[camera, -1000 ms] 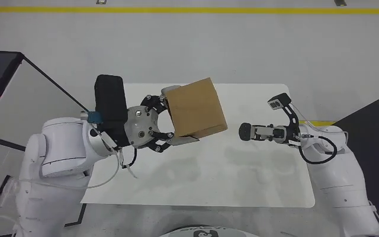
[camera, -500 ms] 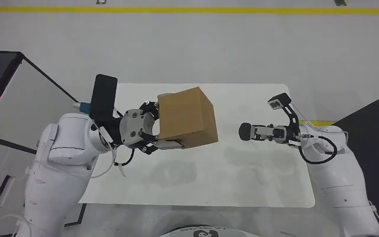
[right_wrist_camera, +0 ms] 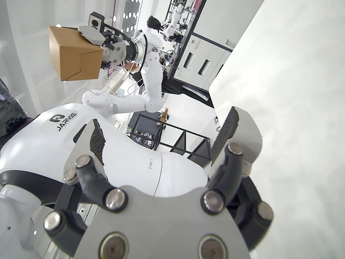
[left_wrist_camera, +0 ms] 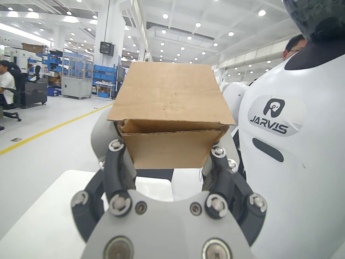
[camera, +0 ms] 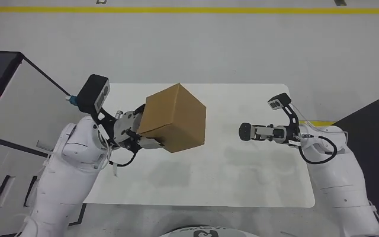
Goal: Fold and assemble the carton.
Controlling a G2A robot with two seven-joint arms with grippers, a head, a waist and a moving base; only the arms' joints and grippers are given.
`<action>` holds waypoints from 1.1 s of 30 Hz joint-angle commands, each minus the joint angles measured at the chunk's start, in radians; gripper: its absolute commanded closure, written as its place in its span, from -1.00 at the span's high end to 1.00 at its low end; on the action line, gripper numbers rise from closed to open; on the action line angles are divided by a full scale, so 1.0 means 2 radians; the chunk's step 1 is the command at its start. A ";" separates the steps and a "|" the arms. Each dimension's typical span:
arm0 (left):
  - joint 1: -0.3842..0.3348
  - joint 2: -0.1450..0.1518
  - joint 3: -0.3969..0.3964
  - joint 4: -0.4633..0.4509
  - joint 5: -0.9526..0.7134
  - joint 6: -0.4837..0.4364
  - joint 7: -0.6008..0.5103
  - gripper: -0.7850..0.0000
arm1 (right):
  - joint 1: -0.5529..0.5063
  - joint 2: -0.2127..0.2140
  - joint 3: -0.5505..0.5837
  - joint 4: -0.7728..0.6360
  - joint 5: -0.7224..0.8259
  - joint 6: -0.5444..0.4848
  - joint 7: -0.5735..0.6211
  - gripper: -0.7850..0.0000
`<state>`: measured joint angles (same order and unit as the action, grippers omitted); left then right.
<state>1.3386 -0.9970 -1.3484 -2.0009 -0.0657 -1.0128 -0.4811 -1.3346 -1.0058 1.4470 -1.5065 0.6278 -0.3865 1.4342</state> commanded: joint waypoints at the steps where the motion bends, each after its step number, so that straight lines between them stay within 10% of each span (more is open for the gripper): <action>1: -0.001 0.000 0.007 0.002 -0.024 0.000 -0.002 -1.00 | 0.000 0.000 0.000 0.000 0.000 0.000 0.000 1.00; 18: -0.013 -0.004 0.020 0.013 -0.147 0.000 -0.066 -1.00 | 0.000 0.000 0.000 0.000 0.000 0.000 0.000 1.00; 33: 0.006 -0.010 -0.014 0.029 -0.030 0.048 -0.043 -1.00 | 0.000 0.000 0.000 0.000 0.000 0.000 0.000 1.00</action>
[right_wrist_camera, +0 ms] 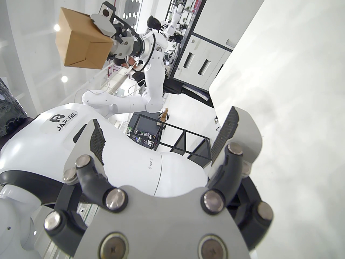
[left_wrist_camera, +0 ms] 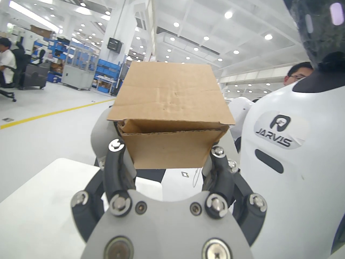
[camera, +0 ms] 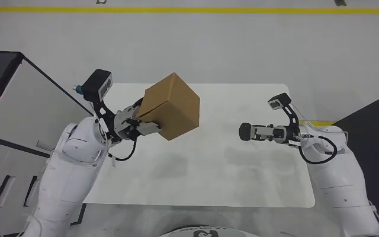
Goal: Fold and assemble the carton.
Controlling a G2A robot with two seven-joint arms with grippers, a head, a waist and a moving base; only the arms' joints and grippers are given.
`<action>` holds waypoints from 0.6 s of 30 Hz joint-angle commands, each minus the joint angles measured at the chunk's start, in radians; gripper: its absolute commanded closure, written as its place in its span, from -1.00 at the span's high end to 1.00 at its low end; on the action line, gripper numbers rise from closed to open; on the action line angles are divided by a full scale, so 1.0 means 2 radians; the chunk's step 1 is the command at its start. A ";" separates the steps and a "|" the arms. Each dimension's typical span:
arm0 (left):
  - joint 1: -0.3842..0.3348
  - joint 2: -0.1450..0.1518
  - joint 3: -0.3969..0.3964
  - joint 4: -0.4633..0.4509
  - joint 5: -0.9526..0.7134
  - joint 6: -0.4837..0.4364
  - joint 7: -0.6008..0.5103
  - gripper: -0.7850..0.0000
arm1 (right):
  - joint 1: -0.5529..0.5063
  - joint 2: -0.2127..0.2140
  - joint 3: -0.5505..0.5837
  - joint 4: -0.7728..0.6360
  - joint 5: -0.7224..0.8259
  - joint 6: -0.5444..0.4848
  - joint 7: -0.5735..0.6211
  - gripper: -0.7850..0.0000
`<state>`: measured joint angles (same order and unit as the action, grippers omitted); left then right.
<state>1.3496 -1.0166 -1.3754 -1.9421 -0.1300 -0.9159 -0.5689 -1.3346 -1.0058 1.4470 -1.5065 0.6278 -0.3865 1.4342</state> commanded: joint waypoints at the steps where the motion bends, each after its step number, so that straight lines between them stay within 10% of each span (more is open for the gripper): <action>1: 0.000 0.000 0.000 -0.001 0.002 -0.001 0.000 -1.00 | 0.000 0.000 0.000 0.000 0.000 0.000 0.000 1.00; 6: 0.000 0.000 -0.001 -0.002 0.007 0.006 0.001 -1.00 | 0.000 0.000 0.000 0.000 0.000 0.000 0.000 1.00; 18: 0.007 0.002 -0.020 -0.057 0.089 0.205 -0.005 -1.00 | 0.000 0.000 0.000 0.000 0.000 0.000 0.000 1.00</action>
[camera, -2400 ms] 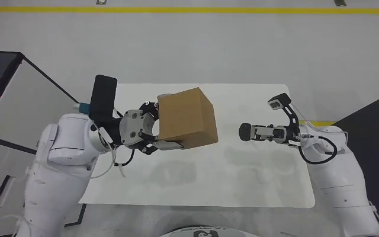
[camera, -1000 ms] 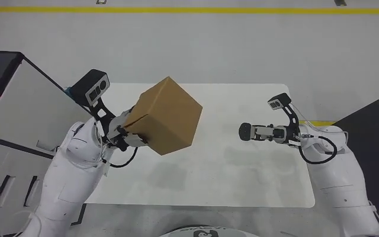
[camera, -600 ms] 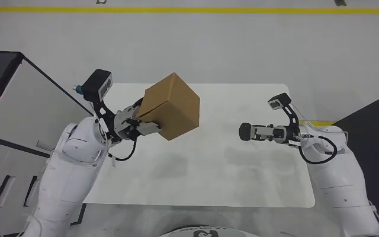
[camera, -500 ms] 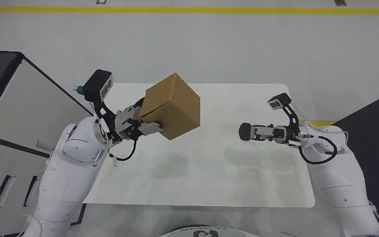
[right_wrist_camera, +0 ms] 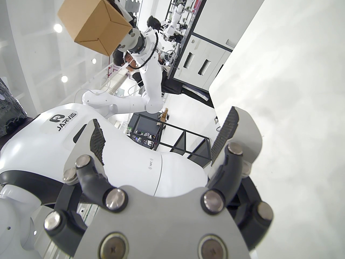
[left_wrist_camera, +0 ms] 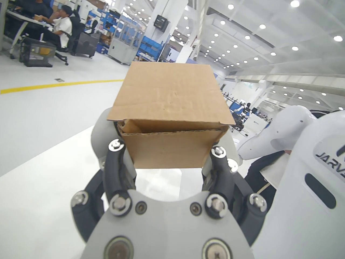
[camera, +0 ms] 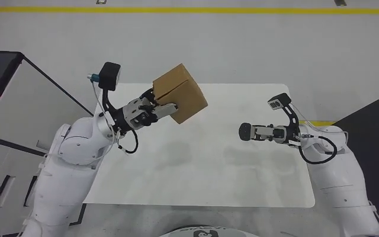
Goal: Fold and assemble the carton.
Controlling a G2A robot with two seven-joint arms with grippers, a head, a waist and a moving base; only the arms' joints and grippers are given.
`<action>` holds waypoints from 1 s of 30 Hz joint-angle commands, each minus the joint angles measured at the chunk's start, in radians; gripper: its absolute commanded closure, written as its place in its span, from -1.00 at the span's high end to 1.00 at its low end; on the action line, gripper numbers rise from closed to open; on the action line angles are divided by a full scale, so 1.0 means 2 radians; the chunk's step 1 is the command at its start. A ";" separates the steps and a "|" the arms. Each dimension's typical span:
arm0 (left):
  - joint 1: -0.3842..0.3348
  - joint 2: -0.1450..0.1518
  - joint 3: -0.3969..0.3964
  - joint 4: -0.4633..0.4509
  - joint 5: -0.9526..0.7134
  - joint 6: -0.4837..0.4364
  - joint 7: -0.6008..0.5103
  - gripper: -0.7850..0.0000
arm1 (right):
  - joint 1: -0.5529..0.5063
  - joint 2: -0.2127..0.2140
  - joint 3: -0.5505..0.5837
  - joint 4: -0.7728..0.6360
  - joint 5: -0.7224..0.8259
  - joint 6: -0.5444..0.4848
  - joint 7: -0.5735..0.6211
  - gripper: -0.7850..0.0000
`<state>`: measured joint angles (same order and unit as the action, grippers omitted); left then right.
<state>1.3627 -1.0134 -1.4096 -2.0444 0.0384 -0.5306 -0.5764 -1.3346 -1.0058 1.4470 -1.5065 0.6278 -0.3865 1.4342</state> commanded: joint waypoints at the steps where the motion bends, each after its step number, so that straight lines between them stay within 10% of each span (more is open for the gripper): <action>1: 0.003 0.001 -0.006 -0.009 0.011 0.024 -0.003 -1.00 | 0.000 0.000 0.000 0.000 0.000 0.000 0.000 1.00; 14: 0.007 0.001 -0.006 -0.030 0.023 0.041 -0.003 -1.00 | 0.000 0.000 0.000 0.000 0.000 0.000 0.000 1.00; 30: 0.054 0.000 -0.024 -0.120 0.373 0.027 0.118 -1.00 | 0.000 0.000 0.000 0.000 0.000 0.000 0.000 1.00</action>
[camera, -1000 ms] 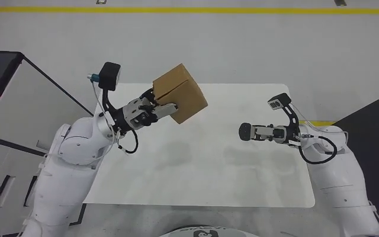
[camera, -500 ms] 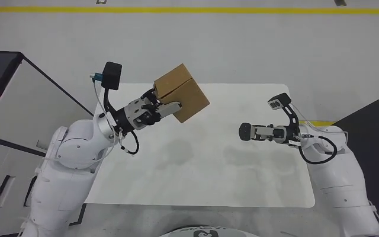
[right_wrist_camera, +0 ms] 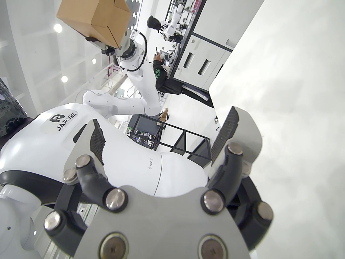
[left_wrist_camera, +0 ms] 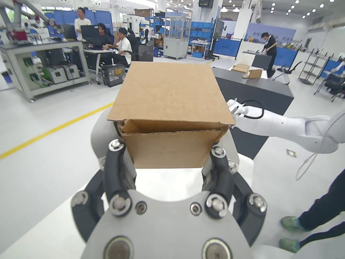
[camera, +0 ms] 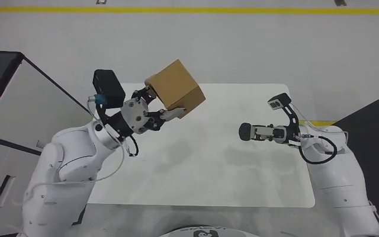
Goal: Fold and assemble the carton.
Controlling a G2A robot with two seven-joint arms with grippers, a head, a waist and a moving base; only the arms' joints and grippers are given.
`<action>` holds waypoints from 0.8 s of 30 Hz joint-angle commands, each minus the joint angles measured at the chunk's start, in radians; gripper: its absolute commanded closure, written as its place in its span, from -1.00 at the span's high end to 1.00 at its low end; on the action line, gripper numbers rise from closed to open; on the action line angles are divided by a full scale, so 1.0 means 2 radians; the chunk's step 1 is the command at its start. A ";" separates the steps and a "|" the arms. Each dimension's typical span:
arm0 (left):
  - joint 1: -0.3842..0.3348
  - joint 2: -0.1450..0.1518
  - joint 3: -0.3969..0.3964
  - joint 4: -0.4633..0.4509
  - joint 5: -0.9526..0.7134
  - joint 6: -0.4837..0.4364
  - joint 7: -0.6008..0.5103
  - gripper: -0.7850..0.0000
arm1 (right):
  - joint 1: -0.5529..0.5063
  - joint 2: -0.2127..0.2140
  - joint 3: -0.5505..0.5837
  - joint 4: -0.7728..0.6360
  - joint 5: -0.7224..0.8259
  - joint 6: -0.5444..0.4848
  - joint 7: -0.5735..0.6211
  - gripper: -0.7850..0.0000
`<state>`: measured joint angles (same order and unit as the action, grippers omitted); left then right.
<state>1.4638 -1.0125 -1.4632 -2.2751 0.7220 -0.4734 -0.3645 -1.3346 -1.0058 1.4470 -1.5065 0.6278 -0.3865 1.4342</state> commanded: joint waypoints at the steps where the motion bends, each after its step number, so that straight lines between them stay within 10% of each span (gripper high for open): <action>1: 0.006 0.000 0.003 -0.010 0.056 -0.003 0.021 -1.00 | 0.000 0.000 0.000 0.000 0.000 0.000 0.000 1.00; 15: 0.036 -0.003 0.028 -0.037 0.254 0.009 0.110 -1.00 | 0.000 0.000 0.000 0.000 0.000 0.000 0.000 1.00; 24: 0.047 -0.008 0.027 -0.014 0.093 0.064 0.046 -1.00 | 0.000 0.000 0.000 0.000 0.000 0.000 0.000 1.00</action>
<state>1.5605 -1.0265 -1.4100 -2.3199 1.0133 -0.3731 -0.2366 -1.3346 -1.0058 1.4470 -1.5065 0.6278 -0.3865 1.4342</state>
